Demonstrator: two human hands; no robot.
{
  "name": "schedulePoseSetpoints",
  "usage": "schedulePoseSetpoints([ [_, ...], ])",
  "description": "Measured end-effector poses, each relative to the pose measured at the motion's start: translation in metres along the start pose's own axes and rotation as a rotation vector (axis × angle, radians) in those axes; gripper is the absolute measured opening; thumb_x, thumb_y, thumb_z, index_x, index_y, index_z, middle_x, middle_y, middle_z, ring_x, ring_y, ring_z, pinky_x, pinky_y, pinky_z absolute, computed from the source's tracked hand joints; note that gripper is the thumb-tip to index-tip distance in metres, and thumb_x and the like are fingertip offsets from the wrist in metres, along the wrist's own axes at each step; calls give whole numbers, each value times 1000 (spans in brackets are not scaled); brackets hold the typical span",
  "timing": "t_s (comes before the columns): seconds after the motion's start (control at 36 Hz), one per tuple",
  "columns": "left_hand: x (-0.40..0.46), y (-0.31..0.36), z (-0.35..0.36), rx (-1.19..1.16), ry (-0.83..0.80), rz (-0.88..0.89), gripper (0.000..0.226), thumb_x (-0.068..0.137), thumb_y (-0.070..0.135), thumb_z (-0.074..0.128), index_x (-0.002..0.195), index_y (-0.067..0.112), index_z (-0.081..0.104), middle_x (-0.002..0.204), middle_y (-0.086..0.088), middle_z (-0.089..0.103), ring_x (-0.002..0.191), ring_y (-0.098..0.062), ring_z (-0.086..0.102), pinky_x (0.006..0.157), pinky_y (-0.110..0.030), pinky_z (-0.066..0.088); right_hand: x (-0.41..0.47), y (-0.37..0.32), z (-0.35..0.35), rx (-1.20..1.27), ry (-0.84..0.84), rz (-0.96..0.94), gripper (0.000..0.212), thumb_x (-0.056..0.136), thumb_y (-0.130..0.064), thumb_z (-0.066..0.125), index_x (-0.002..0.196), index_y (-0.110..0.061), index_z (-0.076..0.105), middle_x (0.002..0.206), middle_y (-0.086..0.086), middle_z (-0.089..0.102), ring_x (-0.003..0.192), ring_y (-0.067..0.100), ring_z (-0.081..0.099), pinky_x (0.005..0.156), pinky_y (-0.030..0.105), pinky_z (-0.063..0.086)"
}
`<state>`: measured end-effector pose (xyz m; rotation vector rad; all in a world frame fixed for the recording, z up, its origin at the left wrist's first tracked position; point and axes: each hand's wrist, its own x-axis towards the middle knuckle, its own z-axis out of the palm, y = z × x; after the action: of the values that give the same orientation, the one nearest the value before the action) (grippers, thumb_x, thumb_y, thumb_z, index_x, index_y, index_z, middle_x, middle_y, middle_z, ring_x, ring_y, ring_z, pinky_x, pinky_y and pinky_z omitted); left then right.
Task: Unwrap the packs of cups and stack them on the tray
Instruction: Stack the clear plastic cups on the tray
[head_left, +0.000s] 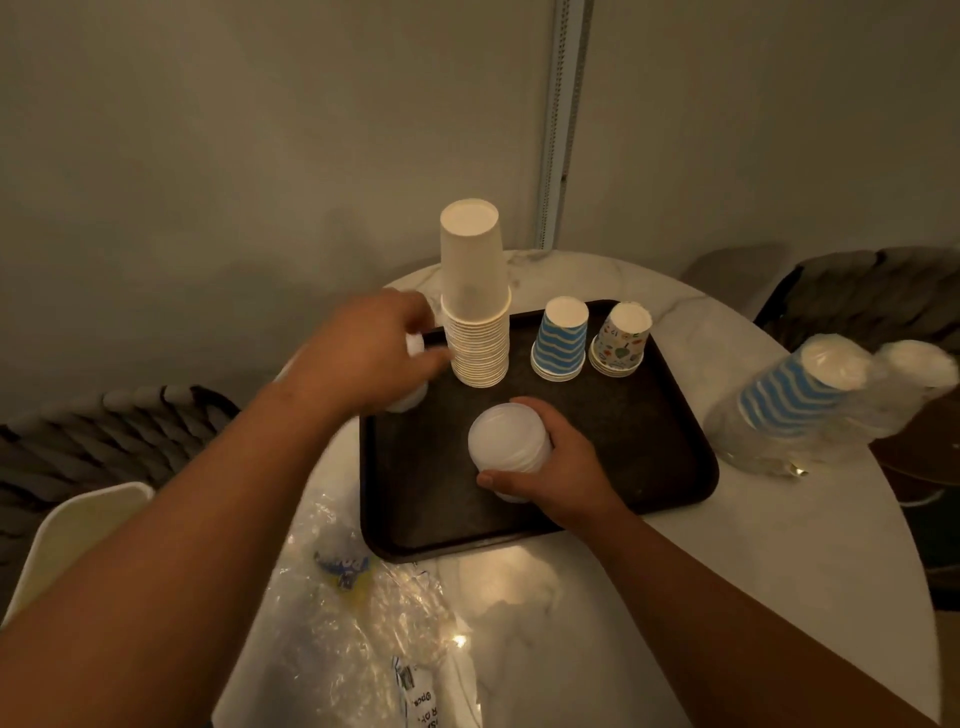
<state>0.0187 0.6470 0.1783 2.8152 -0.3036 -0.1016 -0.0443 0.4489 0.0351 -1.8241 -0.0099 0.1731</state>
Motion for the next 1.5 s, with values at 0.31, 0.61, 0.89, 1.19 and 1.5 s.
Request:
schedulePoseSetpoints([
  [0.31,-27,56,64,-345,-311,-122,43,65,54,79,94,31,57,99,6,61,85,-9,58,65,-21,44,-18,-34,-41,-38,-109,-2,107,52,-30,94,142,-34,38,123,-14,50,109,2,51,90,21,44],
  [0.61,-42,108,78,-940,-248,-427,48,70,39,85,100,8,64,94,-14,72,79,-30,73,72,-43,61,-44,-36,-83,280,-102,-8,79,63,-4,87,130,-24,52,117,-17,56,103,-4,59,86,27,57],
  [0.89,-41,92,53,-844,-303,-418,79,44,64,85,97,9,67,91,-9,74,90,-28,72,84,-47,59,-35,-46,-63,415,-126,33,66,67,3,82,119,-29,57,111,-12,59,97,8,62,72,23,57],
  [1.19,-32,33,41,-1022,-392,-493,42,82,34,74,111,8,60,103,-15,71,91,-26,70,82,-38,57,-9,-44,-8,480,-68,31,66,62,7,83,116,-23,59,116,4,61,105,16,62,82,35,58],
  [1.5,-11,-21,16,-725,-207,-445,58,67,44,84,115,27,56,113,-4,61,99,-25,62,72,-38,58,12,-38,23,381,20,45,58,64,-8,86,106,-40,61,117,-9,54,107,12,53,80,28,54],
])
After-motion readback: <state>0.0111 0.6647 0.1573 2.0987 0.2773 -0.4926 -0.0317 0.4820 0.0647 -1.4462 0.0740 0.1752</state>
